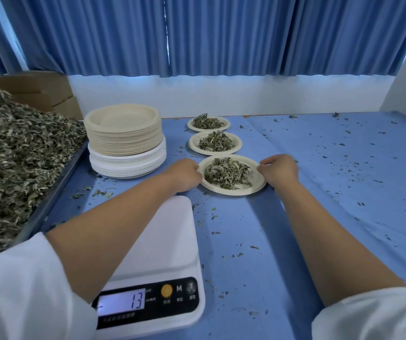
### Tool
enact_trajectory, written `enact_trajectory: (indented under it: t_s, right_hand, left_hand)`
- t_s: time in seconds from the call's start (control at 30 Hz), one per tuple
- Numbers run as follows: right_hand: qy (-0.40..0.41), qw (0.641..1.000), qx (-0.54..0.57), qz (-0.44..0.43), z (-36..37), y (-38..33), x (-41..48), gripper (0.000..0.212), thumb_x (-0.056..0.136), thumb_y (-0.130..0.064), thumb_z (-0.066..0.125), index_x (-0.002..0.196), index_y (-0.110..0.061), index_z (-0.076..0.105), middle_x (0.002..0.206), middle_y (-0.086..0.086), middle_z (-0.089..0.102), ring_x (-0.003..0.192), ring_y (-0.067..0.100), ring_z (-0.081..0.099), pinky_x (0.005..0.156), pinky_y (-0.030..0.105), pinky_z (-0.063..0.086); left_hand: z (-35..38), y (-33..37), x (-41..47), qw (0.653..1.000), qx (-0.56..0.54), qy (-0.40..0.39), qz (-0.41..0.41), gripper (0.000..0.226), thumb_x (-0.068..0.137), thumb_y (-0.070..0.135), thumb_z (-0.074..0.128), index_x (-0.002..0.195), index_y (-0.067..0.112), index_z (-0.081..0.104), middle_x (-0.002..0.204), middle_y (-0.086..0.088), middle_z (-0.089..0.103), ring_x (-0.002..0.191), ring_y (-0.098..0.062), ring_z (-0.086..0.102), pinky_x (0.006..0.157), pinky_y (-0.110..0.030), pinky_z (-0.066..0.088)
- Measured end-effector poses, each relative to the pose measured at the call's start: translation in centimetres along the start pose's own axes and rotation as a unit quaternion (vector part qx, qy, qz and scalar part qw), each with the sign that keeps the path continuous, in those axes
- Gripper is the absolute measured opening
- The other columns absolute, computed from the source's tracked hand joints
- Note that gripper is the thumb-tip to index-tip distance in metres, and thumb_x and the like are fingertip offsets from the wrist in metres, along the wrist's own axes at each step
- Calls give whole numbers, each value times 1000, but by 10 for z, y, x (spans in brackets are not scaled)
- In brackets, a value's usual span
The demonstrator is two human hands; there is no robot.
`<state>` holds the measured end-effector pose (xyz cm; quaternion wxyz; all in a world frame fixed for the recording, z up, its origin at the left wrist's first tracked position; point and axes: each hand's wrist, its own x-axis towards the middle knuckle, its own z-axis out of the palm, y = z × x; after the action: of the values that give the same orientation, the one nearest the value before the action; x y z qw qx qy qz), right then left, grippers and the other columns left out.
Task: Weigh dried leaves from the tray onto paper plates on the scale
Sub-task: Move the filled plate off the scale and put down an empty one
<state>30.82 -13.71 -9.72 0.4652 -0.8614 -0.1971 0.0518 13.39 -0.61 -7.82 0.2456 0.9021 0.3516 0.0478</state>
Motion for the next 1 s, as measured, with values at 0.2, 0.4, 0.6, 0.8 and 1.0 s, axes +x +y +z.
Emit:
enact_trajectory:
  t_s: [0.2, 0.4, 0.6, 0.8, 1.0]
  right_hand:
    - [19, 996, -29, -77, -4, -18, -12, 26, 88, -12, 55, 110, -10, 68, 108, 8, 69, 93, 26, 62, 74, 27, 44]
    - [-48, 987, -19, -152, 22, -58, -54, 21, 86, -13, 54, 99, -21, 69, 81, -3, 66, 72, 16, 58, 61, 24, 42]
    - [-129, 944, -64, -296, 59, -98, -102, 25, 85, -8, 53, 98, -16, 72, 96, 5, 70, 92, 23, 63, 75, 28, 47]
    - [-92, 881, -102, -453, 83, -165, -100, 35, 92, -13, 50, 127, -14, 56, 121, 10, 57, 115, 29, 50, 97, 39, 41]
    - [-174, 808, -272, -493, 104, -191, -80, 35, 101, -17, 33, 125, -13, 59, 129, 10, 56, 121, 32, 47, 99, 45, 41]
  left_hand:
    - [-2, -2, -6, 999, -16, 47, -20, 26, 94, 15, 38, 72, 26, 31, 75, 10, 31, 67, -8, 31, 55, -20, 19]
    - [-12, -7, -34, 990, -49, 130, 36, 25, 93, 11, 39, 69, 17, 36, 69, 0, 37, 74, -21, 34, 66, -30, 27]
    - [-31, -19, -62, 974, -11, 215, 76, 15, 88, 7, 44, 94, 1, 57, 100, -17, 59, 92, -32, 54, 78, -40, 44]
    - [-95, -74, -60, 914, 139, 365, 106, 48, 93, 5, 41, 140, 4, 39, 141, -15, 42, 129, -32, 38, 106, -41, 31]
    - [-129, -108, -48, 963, 193, 187, -16, 38, 99, 13, 32, 133, 16, 50, 138, -7, 46, 128, -26, 41, 110, -52, 24]
